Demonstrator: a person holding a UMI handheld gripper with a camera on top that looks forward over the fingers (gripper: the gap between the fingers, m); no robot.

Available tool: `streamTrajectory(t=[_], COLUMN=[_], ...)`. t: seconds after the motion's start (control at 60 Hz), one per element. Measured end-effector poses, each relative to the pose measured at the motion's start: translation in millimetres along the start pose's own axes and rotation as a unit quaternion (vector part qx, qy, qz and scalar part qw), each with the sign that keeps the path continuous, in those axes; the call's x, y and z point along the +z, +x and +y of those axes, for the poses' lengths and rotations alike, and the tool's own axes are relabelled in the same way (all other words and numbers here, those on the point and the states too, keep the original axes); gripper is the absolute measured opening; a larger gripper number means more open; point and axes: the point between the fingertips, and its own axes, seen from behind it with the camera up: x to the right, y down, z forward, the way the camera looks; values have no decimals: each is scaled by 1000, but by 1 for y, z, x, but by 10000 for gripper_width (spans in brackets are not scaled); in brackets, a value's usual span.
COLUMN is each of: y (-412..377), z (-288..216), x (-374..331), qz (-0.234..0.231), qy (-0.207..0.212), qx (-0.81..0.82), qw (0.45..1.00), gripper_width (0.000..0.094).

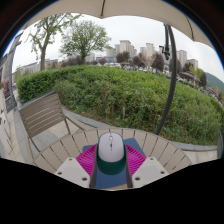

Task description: Arrange mouse

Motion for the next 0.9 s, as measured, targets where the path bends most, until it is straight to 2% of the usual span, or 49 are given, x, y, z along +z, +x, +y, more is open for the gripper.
streamTrajectory(t=[0.083,0.2,0.367,0.45,0.483,0.517,0.55,0.567,0.6,0.7,0.9], y=[16,28,27,23,23,25,28,28,29,34,45], z=[9,49,93,109,105,107,108,108,106,100,95], x=[46,97,120,123,123,121,118,115,109,72,-76], qz=[7,7,-5,-16,-19,-18,-12,-11,-11,-15,-24], qy=[-21,-59,-93,-113,-105,-112,-118,-119,-121,-128,-139], qx=[12,13,-2,14,17,18,20,22,26,35,9], qw=[1000,998,996,993,994,993,993,993,992,991,990], gripper_width=[414,413,418,488,523,648,829,867,819,848,851])
